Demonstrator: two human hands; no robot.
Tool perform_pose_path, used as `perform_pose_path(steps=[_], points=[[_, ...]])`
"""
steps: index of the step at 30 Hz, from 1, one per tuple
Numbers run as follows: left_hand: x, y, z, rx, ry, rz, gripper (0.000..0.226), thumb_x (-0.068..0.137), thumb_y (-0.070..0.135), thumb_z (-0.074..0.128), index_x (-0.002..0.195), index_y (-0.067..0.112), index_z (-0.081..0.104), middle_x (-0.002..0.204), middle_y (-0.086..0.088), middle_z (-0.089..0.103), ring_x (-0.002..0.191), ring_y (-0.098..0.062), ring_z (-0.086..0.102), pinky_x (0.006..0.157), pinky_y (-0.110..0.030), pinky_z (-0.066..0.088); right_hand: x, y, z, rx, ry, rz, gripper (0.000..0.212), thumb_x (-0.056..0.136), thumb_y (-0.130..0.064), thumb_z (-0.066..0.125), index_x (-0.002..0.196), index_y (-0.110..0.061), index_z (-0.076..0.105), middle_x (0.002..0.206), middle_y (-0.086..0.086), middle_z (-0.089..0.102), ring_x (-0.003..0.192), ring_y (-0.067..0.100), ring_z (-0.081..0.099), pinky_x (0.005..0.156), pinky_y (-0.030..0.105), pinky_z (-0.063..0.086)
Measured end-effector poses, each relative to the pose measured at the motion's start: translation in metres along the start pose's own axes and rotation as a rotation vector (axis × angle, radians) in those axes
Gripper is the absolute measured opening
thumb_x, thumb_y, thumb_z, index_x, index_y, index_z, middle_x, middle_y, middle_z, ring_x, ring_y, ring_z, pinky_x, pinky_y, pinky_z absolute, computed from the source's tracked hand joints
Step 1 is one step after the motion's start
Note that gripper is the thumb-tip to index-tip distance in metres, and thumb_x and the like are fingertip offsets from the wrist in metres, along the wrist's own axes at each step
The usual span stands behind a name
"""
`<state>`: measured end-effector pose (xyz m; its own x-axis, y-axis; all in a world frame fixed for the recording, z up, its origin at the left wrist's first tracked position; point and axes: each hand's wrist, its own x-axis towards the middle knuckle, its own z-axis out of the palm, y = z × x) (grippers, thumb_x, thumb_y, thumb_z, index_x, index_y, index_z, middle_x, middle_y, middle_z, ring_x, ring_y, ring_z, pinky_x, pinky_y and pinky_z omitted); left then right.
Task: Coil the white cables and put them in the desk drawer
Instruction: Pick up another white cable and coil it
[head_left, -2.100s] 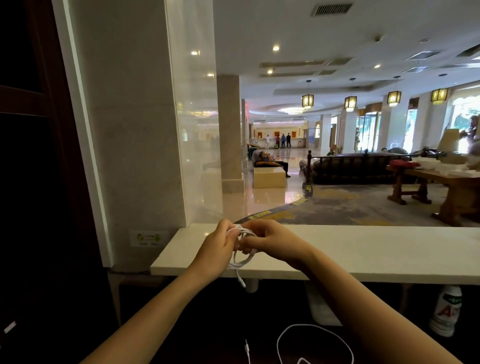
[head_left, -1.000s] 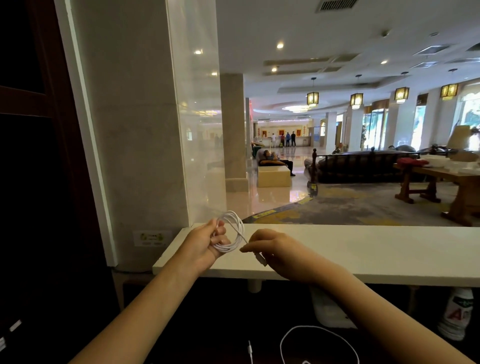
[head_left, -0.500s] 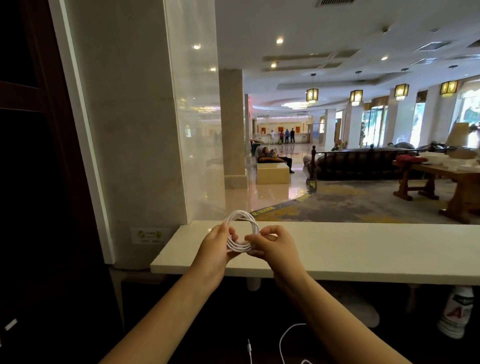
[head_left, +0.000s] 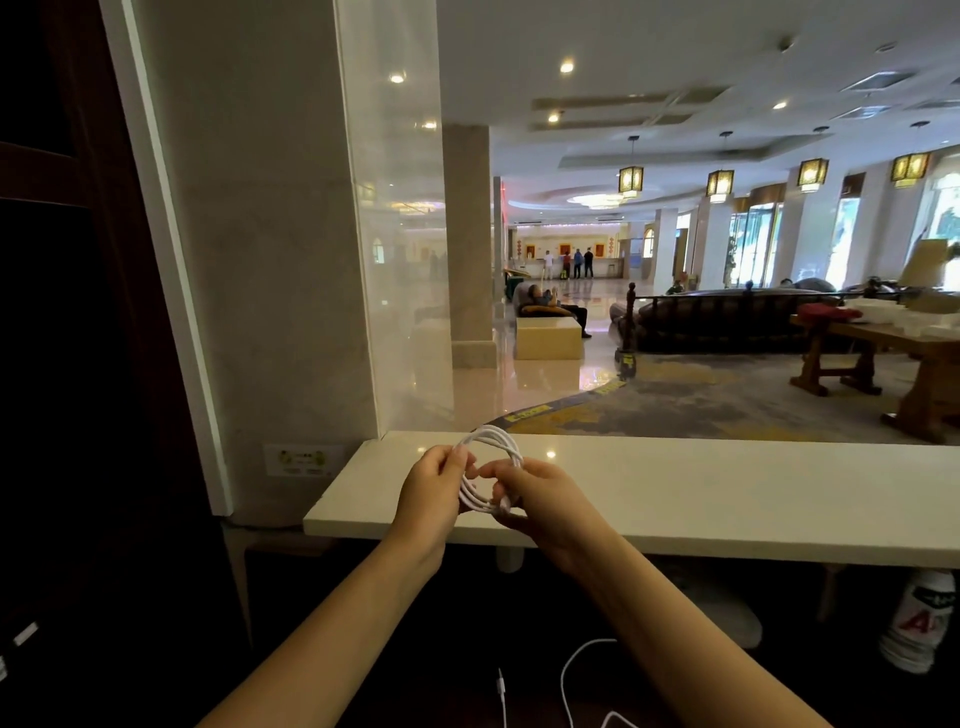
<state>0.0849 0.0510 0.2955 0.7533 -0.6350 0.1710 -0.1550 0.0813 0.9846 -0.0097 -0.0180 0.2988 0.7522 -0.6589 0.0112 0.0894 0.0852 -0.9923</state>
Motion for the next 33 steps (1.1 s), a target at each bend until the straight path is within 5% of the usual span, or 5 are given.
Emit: perform_pose_path(steps=[6,15,25,31,33], points=[[0.0,0.009,0.005,-0.025,0.087,0.05,0.027,0.098,0.028,0.038,0.079,0.02,0.055,0.078,0.0,0.057,0.071,-0.014,0.055,0.067,-0.028,0.052,0.001,0.002,0.0,-0.351,0.008,-0.149,0.019,0.086,-0.005,0.043,0.095,-0.014,0.057,0.075,0.0,0.058,0.064,0.01,0.054,0.056,0.02,0.045],[0.002,0.01,0.005,0.019,0.001,0.029,0.03,0.097,0.022,0.04,0.074,0.017,0.058,0.073,0.0,0.056,0.071,-0.014,0.052,0.066,-0.025,0.044,0.001,-0.005,-0.013,-0.09,-0.268,0.12,0.015,0.082,0.005,0.052,0.084,-0.009,0.059,0.061,0.008,0.058,0.051,0.015,0.051,0.045,0.021,0.045],[0.003,0.019,-0.001,-0.03,-0.077,-0.049,0.026,0.096,0.023,0.044,0.08,0.017,0.063,0.081,-0.002,0.061,0.071,-0.014,0.049,0.069,-0.029,0.046,-0.004,0.014,-0.015,0.128,-0.326,-0.076,0.014,0.083,-0.012,0.067,0.071,-0.018,0.071,0.064,0.003,0.064,0.054,0.011,0.058,0.057,0.022,0.052],[-0.002,0.02,-0.017,-0.247,-0.292,-0.229,0.031,0.096,0.03,0.045,0.113,0.01,0.062,0.11,-0.019,0.065,0.104,-0.035,0.062,0.095,-0.047,0.05,-0.01,0.009,-0.014,0.28,-0.229,-0.173,0.005,0.077,-0.012,0.069,0.073,-0.013,0.072,0.059,0.004,0.066,0.052,0.013,0.06,0.055,0.021,0.053],[-0.007,0.014,-0.023,-0.31,-0.308,-0.31,0.032,0.094,0.03,0.048,0.115,0.01,0.061,0.11,-0.018,0.065,0.1,-0.032,0.063,0.086,-0.041,0.053,-0.011,0.007,-0.015,0.304,-0.188,-0.168,0.004,0.078,-0.011,0.067,0.077,-0.008,0.067,0.059,0.004,0.066,0.053,0.012,0.061,0.056,0.021,0.054]])
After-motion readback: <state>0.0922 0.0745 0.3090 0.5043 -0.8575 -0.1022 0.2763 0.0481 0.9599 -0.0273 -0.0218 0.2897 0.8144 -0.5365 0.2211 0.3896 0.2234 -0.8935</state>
